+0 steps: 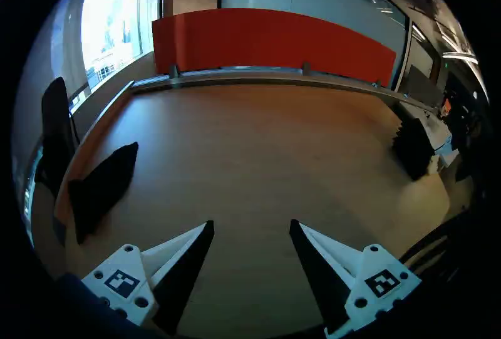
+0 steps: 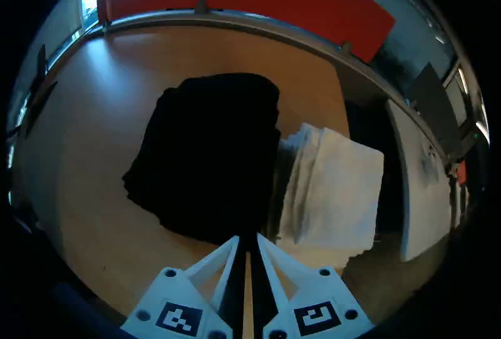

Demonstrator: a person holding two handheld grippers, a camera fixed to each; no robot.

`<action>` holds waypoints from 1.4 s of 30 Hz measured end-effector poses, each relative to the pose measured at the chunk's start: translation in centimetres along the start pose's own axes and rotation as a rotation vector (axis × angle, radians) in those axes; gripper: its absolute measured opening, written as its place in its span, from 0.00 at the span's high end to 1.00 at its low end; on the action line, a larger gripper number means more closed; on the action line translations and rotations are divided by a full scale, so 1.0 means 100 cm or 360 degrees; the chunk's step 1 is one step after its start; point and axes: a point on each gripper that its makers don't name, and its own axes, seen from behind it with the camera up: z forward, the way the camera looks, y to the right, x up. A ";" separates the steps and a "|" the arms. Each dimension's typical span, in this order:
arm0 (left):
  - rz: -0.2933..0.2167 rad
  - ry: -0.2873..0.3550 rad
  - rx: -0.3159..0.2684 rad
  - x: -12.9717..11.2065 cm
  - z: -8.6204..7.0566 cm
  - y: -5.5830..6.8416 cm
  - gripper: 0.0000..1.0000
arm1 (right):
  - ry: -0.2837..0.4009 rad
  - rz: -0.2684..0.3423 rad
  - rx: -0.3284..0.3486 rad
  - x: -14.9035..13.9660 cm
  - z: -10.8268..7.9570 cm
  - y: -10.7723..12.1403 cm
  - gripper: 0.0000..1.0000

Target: Fold towel

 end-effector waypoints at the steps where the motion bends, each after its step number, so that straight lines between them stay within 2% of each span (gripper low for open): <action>1: 0.0002 -0.0001 0.0000 0.000 0.000 0.000 0.10 | -0.0004 0.0007 0.0000 -0.001 0.001 0.000 0.96; 12: 0.0022 -0.0006 0.0004 0.004 0.003 0.002 0.10 | -0.0048 0.0063 -0.0029 -0.009 0.013 0.006 0.96; 20: 0.0016 -0.0004 0.0001 0.005 0.006 0.004 0.10 | -0.0067 0.0039 -0.0017 -0.014 0.015 0.001 0.96; 27: 0.0011 -0.0001 0.0006 0.005 0.006 0.003 0.10 | -0.0026 0.0036 -0.0013 -0.008 0.009 0.000 0.92; 32: -0.0005 0.0000 -0.0001 0.004 0.006 0.004 0.10 | -0.0010 0.0012 -0.0028 -0.007 0.000 0.003 0.78; 34: -0.0008 0.0001 -0.0005 0.004 0.006 0.004 0.10 | -0.0005 0.0000 -0.0034 -0.007 -0.003 0.004 0.69; 38: -0.0011 0.0002 -0.0010 0.003 0.007 0.005 0.10 | 0.0030 -0.0016 -0.0032 -0.001 -0.009 0.002 0.44; 42: -0.0017 0.0001 -0.0015 0.003 0.008 0.006 0.10 | 0.0111 0.0011 0.0004 0.018 -0.011 -0.006 0.21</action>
